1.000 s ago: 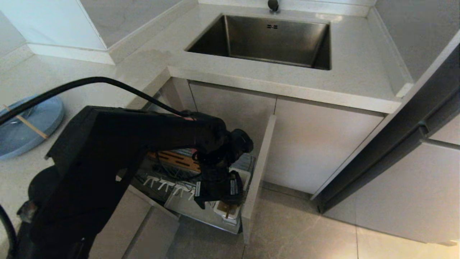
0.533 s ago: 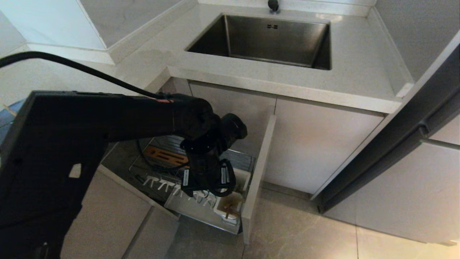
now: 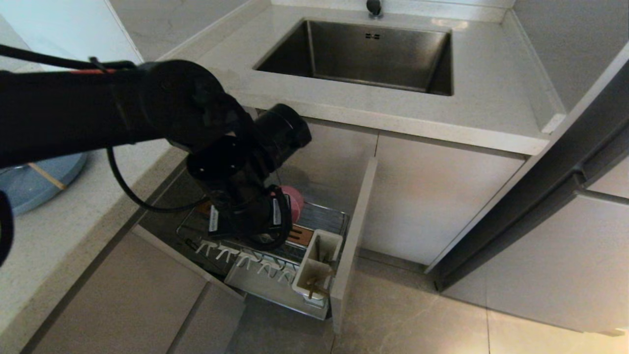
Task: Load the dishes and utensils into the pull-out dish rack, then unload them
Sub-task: Pick up the chopsticks and place it in the cupboard
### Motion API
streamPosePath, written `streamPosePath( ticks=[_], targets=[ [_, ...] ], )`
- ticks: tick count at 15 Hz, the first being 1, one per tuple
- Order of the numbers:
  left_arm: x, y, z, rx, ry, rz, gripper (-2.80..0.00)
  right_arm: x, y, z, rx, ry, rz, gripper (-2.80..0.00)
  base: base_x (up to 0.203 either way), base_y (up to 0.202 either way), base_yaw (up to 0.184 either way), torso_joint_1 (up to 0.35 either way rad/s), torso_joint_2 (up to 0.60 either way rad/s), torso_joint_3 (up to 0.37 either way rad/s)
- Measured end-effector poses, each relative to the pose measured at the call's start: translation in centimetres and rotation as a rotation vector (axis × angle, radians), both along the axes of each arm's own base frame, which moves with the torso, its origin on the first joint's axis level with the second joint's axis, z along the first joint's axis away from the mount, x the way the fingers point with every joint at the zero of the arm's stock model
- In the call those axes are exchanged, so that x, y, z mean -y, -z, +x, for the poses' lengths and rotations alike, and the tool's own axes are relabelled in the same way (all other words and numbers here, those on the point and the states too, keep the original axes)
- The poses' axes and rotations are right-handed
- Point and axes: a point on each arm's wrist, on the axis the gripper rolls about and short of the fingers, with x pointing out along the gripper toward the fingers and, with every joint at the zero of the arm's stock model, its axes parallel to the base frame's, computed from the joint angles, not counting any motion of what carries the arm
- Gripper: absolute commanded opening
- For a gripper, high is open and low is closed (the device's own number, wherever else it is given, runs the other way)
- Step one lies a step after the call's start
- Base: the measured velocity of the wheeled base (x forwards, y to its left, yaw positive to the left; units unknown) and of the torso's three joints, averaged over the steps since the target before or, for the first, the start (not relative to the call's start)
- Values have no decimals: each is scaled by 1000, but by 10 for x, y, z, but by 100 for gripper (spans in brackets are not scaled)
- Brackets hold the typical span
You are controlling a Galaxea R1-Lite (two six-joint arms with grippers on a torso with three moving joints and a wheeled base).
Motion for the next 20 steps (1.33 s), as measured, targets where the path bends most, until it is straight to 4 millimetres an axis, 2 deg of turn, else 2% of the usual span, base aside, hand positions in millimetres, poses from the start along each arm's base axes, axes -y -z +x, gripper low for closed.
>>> streamPosePath(
  ticks=[5, 8, 14, 16, 18, 20],
  targets=[
    [-45, -67, -50, 212, -15, -89, -280, 0, 0, 0, 0, 0, 0, -280, 0, 0, 0, 0, 0, 0],
    [-86, -104, -69, 414, -106, -133, -280, 0, 0, 0, 0, 0, 0, -280, 0, 0, 0, 0, 0, 0],
    [-174, -156, -75, 808, -426, -116, -280, 0, 0, 0, 0, 0, 0, -280, 0, 0, 0, 0, 0, 0],
    [-196, -168, -75, 933, -537, -115, -280, 0, 0, 0, 0, 0, 0, -280, 0, 0, 0, 0, 0, 0],
    [-211, -173, -74, 1007, -622, -108, -280, 0, 0, 0, 0, 0, 0, -280, 0, 0, 0, 0, 0, 0],
    [-226, -170, -68, 1007, -698, -94, -280, 0, 0, 0, 0, 0, 0, -280, 0, 0, 0, 0, 0, 0]
  ],
)
